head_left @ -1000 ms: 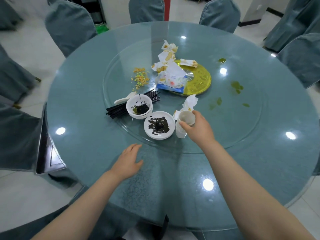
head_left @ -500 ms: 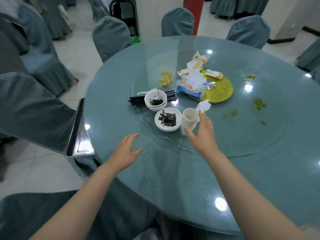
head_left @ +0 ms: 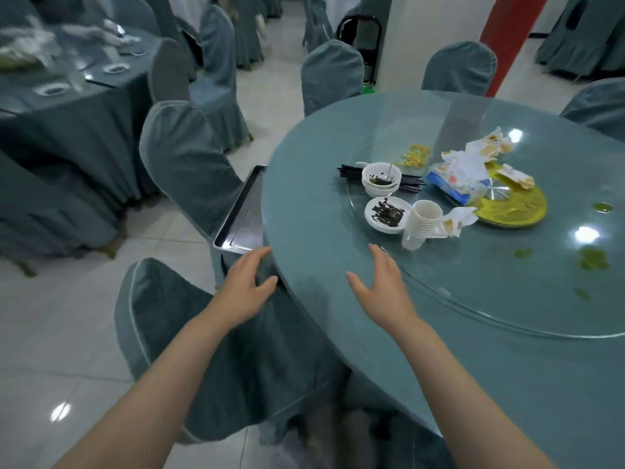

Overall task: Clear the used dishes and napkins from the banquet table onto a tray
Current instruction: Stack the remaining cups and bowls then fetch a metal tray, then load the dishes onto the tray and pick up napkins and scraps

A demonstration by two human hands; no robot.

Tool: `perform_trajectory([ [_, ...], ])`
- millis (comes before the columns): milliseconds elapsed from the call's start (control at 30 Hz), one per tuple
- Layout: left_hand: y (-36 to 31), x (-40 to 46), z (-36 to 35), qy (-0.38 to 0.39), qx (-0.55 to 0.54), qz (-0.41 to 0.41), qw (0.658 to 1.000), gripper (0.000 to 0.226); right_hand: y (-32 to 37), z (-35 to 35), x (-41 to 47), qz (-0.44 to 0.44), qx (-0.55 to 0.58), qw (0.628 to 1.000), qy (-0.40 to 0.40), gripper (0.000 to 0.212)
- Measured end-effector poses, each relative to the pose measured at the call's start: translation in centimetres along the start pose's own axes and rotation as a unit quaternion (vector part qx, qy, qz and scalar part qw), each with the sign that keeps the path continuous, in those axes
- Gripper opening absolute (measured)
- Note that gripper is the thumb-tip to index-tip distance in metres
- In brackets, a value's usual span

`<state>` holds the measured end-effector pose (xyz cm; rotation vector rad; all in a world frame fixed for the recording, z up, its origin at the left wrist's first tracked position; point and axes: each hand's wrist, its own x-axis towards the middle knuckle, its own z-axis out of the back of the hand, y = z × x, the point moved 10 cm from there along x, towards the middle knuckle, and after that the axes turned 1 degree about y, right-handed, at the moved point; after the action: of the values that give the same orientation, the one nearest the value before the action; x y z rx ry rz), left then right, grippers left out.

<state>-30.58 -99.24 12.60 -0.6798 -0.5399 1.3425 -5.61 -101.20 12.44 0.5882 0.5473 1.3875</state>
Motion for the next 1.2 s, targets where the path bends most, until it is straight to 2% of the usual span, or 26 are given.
perform_trajectory([
  [233, 5.7, -5.5, 7.7, -0.09, 0.008, 0.051, 0.995, 0.057, 9.0, -8.2, -1.4, 0.072, 0.009, 0.994, 0.083, 0.069],
  [467, 13.5, -9.7, 14.5, -0.142, 0.004, 0.091, 0.986, 0.058, 19.8, -17.4, -2.7, 0.134, 0.021, 0.979, 0.152, 0.069],
  [600, 19.5, -10.6, 19.6, -0.136, 0.024, 0.101, 0.985, 0.058, 26.5, -23.2, -2.4, 0.157, 0.026, 0.973, 0.165, 0.063],
  [700, 24.4, -11.1, 23.3, -0.12, 0.036, 0.107, 0.986, 0.058, 31.2, -27.9, -1.9, 0.159, 0.029, 0.974, 0.159, 0.067],
  [833, 29.4, -11.1, 27.0, -0.088, 0.069, 0.095, 0.989, 0.059, 36.8, -33.4, -1.5, 0.198, -0.012, 0.97, 0.139, 0.067],
  [967, 32.9, -10.4, 29.8, -0.086, 0.063, 0.102, 0.989, 0.057, 38.9, -37.6, -0.7, 0.193, -0.038, 0.967, 0.163, 0.068],
  [1200, 36.7, -5.0, 31.8, -0.059, 0.041, 0.108, 0.992, 0.054, 39.2, -40.0, 5.0, 0.143, -0.063, 0.977, 0.145, 0.069],
])
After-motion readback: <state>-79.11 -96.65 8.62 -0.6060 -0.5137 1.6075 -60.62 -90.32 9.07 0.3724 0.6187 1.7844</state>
